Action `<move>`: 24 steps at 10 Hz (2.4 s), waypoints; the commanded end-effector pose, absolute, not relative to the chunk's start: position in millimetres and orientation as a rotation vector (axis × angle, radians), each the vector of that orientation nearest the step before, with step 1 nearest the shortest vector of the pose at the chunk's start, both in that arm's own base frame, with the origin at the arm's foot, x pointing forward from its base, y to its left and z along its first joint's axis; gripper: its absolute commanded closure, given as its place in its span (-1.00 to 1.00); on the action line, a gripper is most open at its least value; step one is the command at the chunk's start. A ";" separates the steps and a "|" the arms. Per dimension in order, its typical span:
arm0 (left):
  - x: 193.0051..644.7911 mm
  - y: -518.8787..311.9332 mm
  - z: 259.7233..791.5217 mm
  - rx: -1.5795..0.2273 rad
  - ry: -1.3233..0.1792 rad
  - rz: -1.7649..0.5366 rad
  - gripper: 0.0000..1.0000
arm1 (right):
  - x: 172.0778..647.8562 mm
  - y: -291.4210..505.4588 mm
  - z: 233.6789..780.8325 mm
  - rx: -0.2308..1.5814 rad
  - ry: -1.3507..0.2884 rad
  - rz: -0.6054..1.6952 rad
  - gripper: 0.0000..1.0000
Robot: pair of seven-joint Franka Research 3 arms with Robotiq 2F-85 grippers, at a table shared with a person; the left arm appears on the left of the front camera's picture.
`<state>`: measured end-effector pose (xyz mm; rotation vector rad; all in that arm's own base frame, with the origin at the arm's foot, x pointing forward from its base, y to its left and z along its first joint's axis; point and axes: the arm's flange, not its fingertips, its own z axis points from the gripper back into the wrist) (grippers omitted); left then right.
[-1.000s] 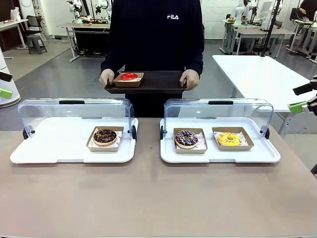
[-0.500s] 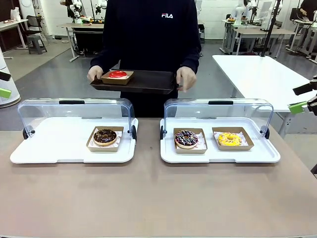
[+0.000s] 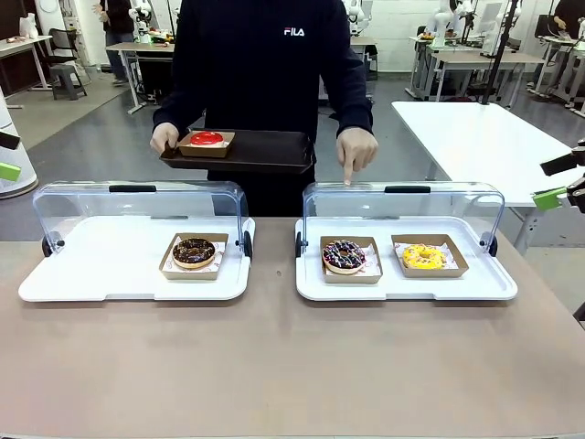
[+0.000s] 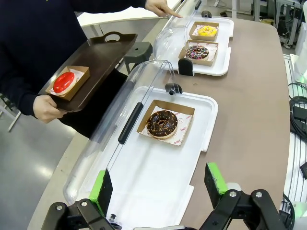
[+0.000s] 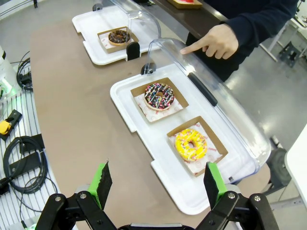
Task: Provide the desired donut to the person.
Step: Pick up and lift the Paper togo box containing the Donut pointed at by the person.
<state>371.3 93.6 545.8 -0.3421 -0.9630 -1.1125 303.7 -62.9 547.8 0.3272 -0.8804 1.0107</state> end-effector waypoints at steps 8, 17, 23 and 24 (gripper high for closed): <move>370.3 93.9 546.9 -0.343 -0.971 -1.111 -1.00 | 304.9 -62.3 546.8 0.346 -0.893 1.015 -1.00; 370.3 93.9 546.9 -0.343 -0.971 -1.111 -1.00 | 422.7 149.2 521.2 -0.013 -0.423 1.363 -1.00; 370.3 93.9 546.9 -0.343 -0.971 -1.111 -1.00 | 426.6 174.9 463.5 -0.013 -0.374 1.457 -1.00; 370.3 93.9 546.9 -0.343 -0.971 -1.111 -1.00 | 426.6 174.9 463.5 -0.013 -0.374 1.457 -1.00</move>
